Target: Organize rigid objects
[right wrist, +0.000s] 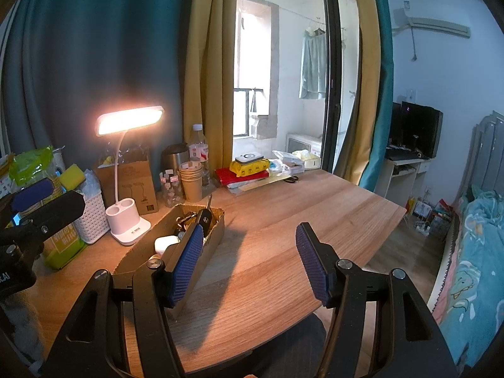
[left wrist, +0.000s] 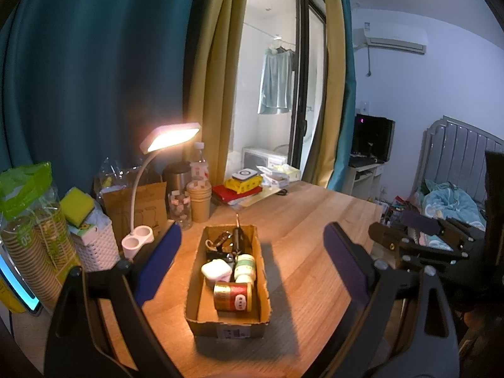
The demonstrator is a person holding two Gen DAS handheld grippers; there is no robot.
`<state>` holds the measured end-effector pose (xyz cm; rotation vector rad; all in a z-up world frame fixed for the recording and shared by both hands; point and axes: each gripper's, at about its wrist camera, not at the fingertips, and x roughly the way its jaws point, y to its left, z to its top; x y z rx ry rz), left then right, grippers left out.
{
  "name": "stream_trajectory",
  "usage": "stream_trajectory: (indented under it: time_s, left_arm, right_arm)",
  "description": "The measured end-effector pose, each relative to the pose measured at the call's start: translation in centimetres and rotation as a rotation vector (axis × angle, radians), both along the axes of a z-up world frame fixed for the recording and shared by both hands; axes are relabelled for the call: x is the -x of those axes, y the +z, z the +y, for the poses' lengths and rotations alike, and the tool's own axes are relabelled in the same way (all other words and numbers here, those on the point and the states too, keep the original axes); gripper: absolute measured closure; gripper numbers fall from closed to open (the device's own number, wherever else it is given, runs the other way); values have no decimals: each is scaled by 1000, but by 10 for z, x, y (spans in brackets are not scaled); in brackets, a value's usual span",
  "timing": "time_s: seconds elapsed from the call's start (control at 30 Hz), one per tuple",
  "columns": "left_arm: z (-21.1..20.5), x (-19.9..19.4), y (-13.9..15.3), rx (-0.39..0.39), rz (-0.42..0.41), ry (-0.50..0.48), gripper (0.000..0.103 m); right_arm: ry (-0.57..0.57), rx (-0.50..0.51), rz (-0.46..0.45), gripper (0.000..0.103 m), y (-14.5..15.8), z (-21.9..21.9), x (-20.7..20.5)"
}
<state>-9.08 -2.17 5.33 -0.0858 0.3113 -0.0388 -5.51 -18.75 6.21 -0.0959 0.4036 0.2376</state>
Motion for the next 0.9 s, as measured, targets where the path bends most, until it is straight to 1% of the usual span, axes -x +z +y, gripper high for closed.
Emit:
stream_trajectory:
  time_s: [0.9]
  left_arm:
    - [1, -1, 2, -6, -11, 0, 10]
  right_arm:
    - [2, -2, 7, 38, -1, 1, -1]
